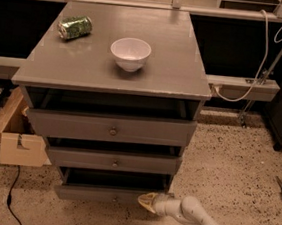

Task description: Close bottom drawer

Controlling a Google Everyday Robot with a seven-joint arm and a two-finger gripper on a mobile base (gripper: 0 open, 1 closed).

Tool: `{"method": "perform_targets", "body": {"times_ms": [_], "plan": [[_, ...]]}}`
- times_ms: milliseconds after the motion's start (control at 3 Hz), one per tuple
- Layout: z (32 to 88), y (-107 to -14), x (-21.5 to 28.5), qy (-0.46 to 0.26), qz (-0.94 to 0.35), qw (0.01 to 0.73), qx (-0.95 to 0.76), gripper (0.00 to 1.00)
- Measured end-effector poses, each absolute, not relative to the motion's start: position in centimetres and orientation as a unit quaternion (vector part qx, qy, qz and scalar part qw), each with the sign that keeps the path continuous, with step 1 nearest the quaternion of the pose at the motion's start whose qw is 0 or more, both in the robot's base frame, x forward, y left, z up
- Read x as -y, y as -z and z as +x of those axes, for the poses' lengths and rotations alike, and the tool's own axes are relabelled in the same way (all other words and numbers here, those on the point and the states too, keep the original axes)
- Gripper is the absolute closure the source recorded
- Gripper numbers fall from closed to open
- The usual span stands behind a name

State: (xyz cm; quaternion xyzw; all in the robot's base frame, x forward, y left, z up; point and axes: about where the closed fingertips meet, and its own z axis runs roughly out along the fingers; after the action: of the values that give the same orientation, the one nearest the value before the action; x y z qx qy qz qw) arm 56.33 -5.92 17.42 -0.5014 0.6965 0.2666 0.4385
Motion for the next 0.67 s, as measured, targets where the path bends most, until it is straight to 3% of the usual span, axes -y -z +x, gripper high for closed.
{"method": "perform_targets", "body": {"times_ms": [667], "plan": [[59.2, -17.5, 4.9, -0.258, -0.502, 0.447, -0.694, 1.00]]}}
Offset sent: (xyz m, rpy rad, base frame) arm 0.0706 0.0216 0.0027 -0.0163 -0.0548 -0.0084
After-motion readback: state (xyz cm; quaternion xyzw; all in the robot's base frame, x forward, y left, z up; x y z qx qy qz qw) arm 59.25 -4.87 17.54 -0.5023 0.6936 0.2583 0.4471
